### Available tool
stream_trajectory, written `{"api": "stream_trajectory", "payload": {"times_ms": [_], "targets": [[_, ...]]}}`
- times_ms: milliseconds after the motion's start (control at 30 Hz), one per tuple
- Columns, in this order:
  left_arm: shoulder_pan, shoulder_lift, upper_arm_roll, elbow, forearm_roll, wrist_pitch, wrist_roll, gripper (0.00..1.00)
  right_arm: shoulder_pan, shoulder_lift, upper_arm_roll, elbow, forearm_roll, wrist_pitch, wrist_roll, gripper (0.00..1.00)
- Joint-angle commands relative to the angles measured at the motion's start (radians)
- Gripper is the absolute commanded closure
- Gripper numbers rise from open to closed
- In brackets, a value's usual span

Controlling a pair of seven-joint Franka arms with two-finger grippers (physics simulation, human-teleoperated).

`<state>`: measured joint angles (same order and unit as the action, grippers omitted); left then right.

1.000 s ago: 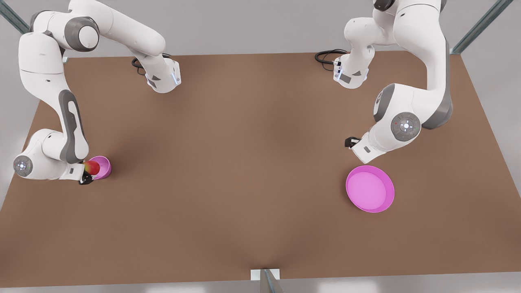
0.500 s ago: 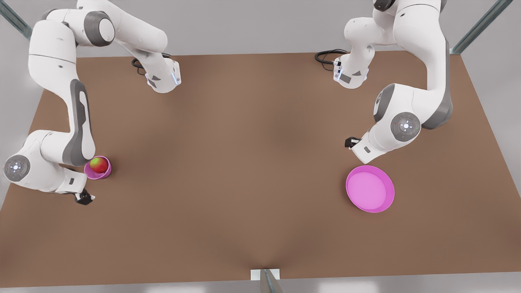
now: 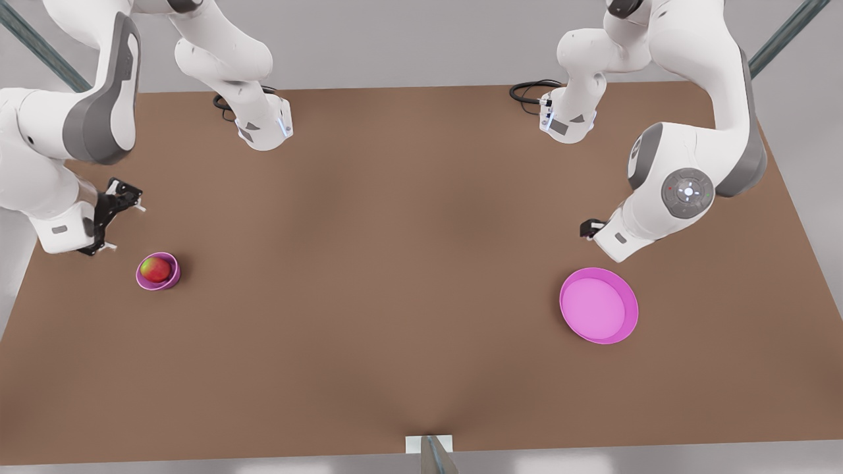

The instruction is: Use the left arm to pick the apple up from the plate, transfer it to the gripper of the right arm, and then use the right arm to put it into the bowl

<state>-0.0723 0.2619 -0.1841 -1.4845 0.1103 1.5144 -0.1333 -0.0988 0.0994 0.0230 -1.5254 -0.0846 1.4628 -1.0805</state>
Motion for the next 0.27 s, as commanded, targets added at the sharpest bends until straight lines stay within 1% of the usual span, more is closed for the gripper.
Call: {"api": "stream_trajectory", "payload": {"times_ms": [0, 233], "targets": [[0.0, -0.001, 0.0, 0.001, 0.006, -0.026, -0.003, 0.0, -0.001, -0.021, -0.001, -0.021, 0.048, -0.064, 1.077, 0.0], [0.0, -0.001, 0.0, 0.0, 0.006, -0.026, -0.002, 0.0, 0.019, -0.023, -0.005, -0.027, 0.057, -0.065, 1.097, 0.0]]}}
